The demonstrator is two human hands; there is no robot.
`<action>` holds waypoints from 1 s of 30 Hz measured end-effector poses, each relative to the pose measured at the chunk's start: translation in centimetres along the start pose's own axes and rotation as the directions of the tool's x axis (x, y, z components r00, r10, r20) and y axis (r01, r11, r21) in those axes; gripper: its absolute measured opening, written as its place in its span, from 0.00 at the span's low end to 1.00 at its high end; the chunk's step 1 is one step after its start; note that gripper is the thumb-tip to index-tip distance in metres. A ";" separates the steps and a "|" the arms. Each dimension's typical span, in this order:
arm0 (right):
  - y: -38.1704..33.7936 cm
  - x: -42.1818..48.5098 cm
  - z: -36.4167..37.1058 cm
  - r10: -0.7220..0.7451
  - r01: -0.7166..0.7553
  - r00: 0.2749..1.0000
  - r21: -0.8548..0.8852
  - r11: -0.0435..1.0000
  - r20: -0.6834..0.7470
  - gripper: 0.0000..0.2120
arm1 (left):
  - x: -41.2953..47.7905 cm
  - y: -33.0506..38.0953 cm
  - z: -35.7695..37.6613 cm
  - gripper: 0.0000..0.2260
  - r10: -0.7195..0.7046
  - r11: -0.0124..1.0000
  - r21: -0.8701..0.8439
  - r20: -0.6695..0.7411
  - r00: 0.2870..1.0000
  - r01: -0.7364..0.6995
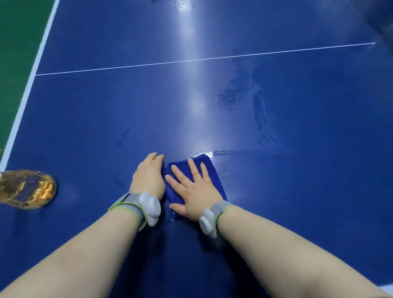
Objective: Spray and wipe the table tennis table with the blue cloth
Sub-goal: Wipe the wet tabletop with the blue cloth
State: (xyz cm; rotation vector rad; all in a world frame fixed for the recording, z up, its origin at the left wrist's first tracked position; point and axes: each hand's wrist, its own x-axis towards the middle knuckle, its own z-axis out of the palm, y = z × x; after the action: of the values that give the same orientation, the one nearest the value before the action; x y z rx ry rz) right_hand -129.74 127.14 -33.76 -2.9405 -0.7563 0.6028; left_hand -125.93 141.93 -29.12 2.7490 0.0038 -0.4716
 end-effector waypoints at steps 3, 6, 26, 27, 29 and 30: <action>2.8 0.2 0.0 -0.056 0.056 0.998 -0.006 0.998 -0.035 0.36 | 1.1 0.8 0.4 0.23 -0.062 0.998 0.015 0.064 0.996 0.061; 7.2 -0.3 -0.2 0.145 -0.139 0.984 0.065 0.988 -0.106 0.36 | 2.1 1.6 0.9 0.25 -0.072 0.996 0.060 0.095 0.993 0.067; 17.2 3.1 -2.9 0.615 -0.585 0.779 0.212 0.783 -0.122 0.37 | 6.0 3.3 0.2 0.28 -0.190 0.956 0.247 0.116 0.975 0.157; 15.6 4.1 -3.1 0.548 -0.523 0.826 0.184 0.832 -0.131 0.37 | 6.1 3.2 0.1 0.29 -0.189 0.958 0.238 0.115 0.975 0.157; 12.0 5.6 -3.4 0.387 -0.370 0.913 0.141 0.918 -0.127 0.38 | 6.2 2.8 -0.1 0.30 -0.180 0.967 0.205 0.112 0.977 0.154; 10.1 6.2 -3.4 0.295 -0.282 0.948 0.116 0.952 -0.117 0.39 | 6.2 2.7 -0.2 0.29 -0.170 0.972 0.182 0.108 0.980 0.149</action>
State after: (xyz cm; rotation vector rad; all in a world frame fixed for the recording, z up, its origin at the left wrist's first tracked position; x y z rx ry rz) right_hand -118.83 121.37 -34.24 -2.9832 -0.2748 0.4369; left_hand -119.82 139.15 -30.01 2.8973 0.1621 -0.7162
